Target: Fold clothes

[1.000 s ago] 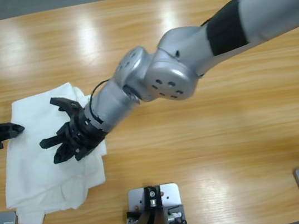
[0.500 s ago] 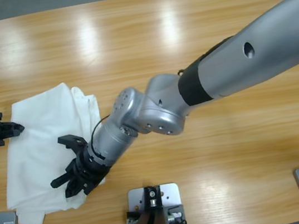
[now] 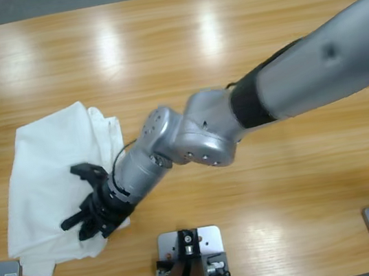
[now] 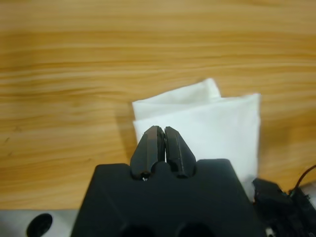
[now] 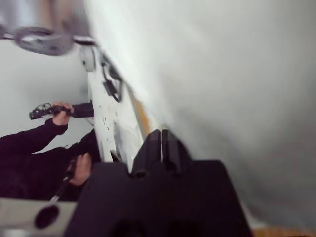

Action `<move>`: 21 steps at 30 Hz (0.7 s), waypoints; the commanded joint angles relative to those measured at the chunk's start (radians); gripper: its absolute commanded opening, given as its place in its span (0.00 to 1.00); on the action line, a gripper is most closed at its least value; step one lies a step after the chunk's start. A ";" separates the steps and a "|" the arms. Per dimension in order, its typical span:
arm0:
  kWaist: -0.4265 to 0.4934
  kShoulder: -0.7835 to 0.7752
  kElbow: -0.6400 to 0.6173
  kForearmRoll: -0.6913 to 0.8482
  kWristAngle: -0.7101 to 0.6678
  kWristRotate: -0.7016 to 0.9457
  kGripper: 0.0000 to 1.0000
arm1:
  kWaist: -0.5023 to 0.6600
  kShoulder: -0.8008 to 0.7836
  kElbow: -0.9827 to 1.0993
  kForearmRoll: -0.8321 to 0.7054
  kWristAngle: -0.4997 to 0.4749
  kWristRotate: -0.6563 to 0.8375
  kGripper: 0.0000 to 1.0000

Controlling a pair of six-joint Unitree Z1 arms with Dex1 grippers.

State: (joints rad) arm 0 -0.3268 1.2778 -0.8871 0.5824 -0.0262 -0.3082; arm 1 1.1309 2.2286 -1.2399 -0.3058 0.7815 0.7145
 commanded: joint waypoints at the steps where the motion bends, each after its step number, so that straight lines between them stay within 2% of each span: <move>1: -0.155 -0.144 0.118 0.102 -0.061 -0.022 0.61 | 0.003 -0.323 -0.004 0.134 -0.109 -0.059 1.00; 2: -0.196 -0.136 0.110 0.123 -0.062 -0.041 0.71 | 0.003 -0.342 -0.004 0.203 -0.170 -0.094 1.00; 3: -0.246 -0.124 0.086 0.164 -0.059 -0.069 0.75 | 0.003 -0.357 -0.005 0.281 -0.234 -0.129 1.00; 4: -0.281 -0.114 0.060 0.207 -0.051 -0.085 0.76 | 0.002 -0.378 -0.007 0.375 -0.303 -0.172 1.00; 8: -0.405 -0.082 -0.027 0.374 0.014 -0.146 0.75 | -0.011 -0.443 -0.029 0.645 -0.466 -0.278 1.00; 13: -0.576 0.092 -0.130 0.433 0.045 -0.065 0.75 | -0.068 -0.551 -0.075 1.007 -0.659 -0.410 1.00; 16: -0.668 0.173 -0.224 0.442 0.043 -0.044 0.75 | -0.102 -0.616 -0.062 1.160 -0.760 -0.443 1.00; 17: -0.687 0.191 -0.239 0.444 0.043 -0.044 0.80 | -0.113 -0.642 -0.047 1.200 -0.796 -0.443 1.00; 18: -0.699 0.207 -0.242 0.446 0.043 -0.052 0.92 | -0.123 -0.660 -0.033 1.228 -0.824 -0.438 1.00; 21: -0.699 0.215 -0.196 0.448 0.061 -0.220 0.92 | -0.195 -0.708 0.040 1.291 -0.885 -0.351 1.00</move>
State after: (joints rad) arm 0 -0.9905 1.4117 -1.1119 1.0114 0.0053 -0.3645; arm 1 1.0231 1.6131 -1.3064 0.8821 -0.0071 0.2892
